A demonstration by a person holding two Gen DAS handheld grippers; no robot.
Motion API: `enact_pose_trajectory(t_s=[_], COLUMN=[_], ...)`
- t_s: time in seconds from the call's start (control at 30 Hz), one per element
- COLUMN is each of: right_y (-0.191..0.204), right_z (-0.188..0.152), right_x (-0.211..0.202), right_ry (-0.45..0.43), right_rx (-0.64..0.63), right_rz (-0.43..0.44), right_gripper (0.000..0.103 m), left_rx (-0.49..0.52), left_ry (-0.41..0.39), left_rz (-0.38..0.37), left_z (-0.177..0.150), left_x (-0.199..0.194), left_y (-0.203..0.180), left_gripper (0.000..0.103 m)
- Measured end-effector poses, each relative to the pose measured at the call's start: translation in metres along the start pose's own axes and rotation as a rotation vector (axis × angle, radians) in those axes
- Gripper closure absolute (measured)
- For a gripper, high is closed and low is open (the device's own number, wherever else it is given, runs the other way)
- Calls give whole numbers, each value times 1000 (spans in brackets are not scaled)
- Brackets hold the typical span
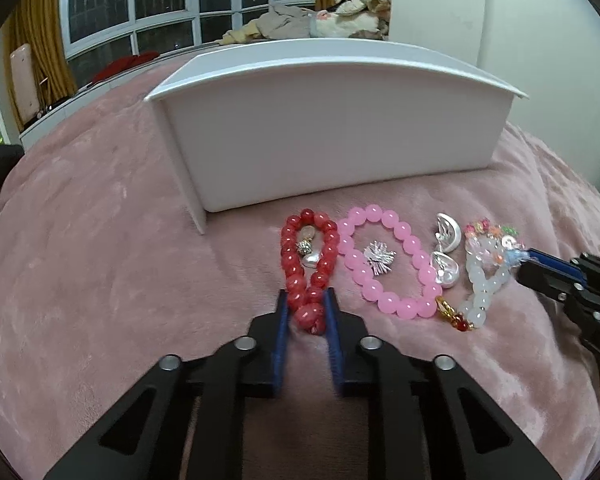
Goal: Organize jewelry
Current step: 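Grasp the red bead bracelet with the left tool while the right tool grasps the colourful bead bracelet, then lift both held bracelets and carry them over the white box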
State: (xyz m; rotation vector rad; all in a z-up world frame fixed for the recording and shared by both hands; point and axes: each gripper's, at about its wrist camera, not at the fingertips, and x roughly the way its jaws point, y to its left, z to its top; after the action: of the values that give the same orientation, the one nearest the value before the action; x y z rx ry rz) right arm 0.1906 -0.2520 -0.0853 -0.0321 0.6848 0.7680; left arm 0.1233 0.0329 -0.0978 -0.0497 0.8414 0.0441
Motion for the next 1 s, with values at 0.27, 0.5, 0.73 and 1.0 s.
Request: enact_pose_trajectory(t_s=[0.27,0.5,0.73,1.0], right_y=[-34,-39,-38,-39], right_z=[-8,-8,-3,20], right_x=[-40,-39,-37,-54], right_ry=[-153,-130,-151,-184], right_rx=[151,170,169,158], right_rz=[169,215,231,342], right_gripper=[92,92,92,92], left_rx=[-89,-76,-69,-38], left_ry=[-50,-116,-125,-147], left_rz=[-69,-64,-81,-68], left_z=[5,6,6,13], left_x=[-19,-41,-57,-83], left_y=[28,29,22,6], left_gripper=[88,88,88,88])
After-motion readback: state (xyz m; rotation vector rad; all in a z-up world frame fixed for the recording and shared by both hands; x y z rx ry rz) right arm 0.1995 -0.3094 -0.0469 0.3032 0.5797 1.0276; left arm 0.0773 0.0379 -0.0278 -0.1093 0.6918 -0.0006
